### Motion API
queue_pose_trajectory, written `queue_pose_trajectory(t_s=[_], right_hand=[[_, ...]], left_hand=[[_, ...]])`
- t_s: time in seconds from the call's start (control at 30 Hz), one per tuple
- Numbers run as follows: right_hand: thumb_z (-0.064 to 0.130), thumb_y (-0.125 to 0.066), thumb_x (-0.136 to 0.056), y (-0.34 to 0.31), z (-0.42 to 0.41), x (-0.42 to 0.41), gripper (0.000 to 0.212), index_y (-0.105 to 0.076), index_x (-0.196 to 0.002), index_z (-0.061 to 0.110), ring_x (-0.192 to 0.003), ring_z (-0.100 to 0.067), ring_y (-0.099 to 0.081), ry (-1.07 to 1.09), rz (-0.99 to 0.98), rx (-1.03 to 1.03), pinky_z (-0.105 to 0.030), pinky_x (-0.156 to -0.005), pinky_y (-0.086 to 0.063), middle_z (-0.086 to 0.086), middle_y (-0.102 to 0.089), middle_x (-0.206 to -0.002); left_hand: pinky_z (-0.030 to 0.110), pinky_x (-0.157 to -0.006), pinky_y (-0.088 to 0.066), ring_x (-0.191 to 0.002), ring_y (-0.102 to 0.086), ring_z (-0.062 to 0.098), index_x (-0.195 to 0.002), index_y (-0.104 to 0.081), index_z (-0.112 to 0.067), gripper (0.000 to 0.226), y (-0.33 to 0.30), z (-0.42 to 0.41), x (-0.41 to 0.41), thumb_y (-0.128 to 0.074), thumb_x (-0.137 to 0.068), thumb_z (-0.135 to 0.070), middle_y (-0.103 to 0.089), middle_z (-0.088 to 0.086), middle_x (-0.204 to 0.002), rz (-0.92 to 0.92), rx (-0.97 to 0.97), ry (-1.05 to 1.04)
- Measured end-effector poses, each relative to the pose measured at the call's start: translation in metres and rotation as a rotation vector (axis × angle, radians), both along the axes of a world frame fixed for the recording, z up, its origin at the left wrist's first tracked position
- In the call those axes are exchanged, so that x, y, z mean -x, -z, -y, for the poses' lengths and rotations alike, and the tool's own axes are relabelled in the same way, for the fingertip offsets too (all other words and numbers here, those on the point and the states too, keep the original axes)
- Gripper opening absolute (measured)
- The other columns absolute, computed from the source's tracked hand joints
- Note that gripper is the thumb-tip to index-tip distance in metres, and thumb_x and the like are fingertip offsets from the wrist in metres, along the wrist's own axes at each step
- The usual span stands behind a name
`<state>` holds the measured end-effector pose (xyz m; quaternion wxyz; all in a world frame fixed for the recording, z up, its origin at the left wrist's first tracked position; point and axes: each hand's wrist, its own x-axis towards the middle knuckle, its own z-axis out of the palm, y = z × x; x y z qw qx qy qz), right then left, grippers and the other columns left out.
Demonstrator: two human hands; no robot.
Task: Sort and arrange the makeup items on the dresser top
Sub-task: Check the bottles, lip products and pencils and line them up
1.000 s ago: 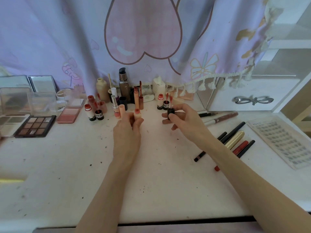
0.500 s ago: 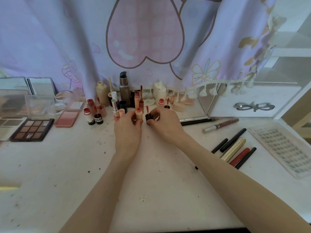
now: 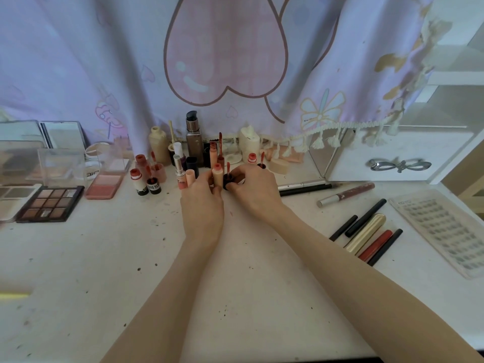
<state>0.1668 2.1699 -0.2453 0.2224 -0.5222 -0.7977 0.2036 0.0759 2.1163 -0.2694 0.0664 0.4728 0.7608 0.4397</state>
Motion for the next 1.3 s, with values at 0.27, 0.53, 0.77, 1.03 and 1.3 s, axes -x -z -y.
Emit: queue_pose_trajectory(t_s=[0.27,0.53,0.77,1.03,1.3], right_hand=[[0.022,-0.059,-0.086,-0.001,0.003,-0.001,0.023,-0.068,-0.104,0.011,-0.101,-0.028,-0.058,-0.002,-0.025,0.007,-0.043,-0.092,-0.043,-0.007,-0.067,-0.105],[0.020,-0.056,-0.091,-0.010,0.023,-0.043,0.019,-0.067,-0.103,0.010,-0.092,-0.019,-0.058,0.033,-0.100,-0.131,-0.028,-0.085,-0.042,-0.004,-0.067,-0.102],[0.023,-0.041,-0.099,-0.019,-0.003,-0.101,0.030,-0.062,-0.120,0.018,-0.118,-0.028,-0.043,0.042,0.361,-0.173,-0.040,-0.097,-0.033,-0.007,-0.053,-0.127],[0.027,-0.039,-0.099,-0.024,-0.020,-0.111,0.030,-0.063,-0.117,0.023,-0.120,-0.025,-0.038,-0.075,0.565,-0.113,-0.039,-0.096,-0.029,-0.003,-0.051,-0.127],[0.018,-0.047,-0.096,-0.017,-0.018,-0.112,0.019,-0.059,-0.109,0.009,-0.113,-0.025,-0.046,-0.108,0.413,-0.242,-0.038,-0.094,-0.033,-0.005,-0.054,-0.125]], left_hand=[[0.029,-0.081,-0.038,-0.116,-0.048,0.029,-0.109,-0.060,-0.013,0.021,0.001,0.000,0.001,-0.052,-0.089,-0.011,-0.059,0.011,-0.113,-0.038,0.021,0.010],[0.022,-0.081,-0.039,-0.088,-0.053,0.012,-0.121,-0.051,-0.010,0.029,-0.014,0.037,-0.018,-0.051,-0.092,-0.011,-0.058,0.004,-0.116,0.045,-0.030,0.096],[0.028,-0.106,-0.020,-0.132,-0.028,0.016,-0.133,-0.046,-0.019,0.039,-0.002,0.046,-0.026,-0.038,-0.097,-0.030,-0.039,-0.001,-0.141,-0.440,0.190,0.363],[0.029,-0.108,-0.018,-0.134,-0.027,0.015,-0.135,-0.045,-0.021,0.039,-0.002,0.046,-0.025,-0.036,-0.098,-0.029,-0.038,-0.002,-0.144,-0.451,0.193,0.380],[0.027,-0.105,-0.019,-0.131,-0.029,0.013,-0.131,-0.049,-0.022,0.036,-0.001,0.045,-0.023,-0.038,-0.097,-0.028,-0.042,-0.004,-0.139,-0.421,0.154,0.386]])
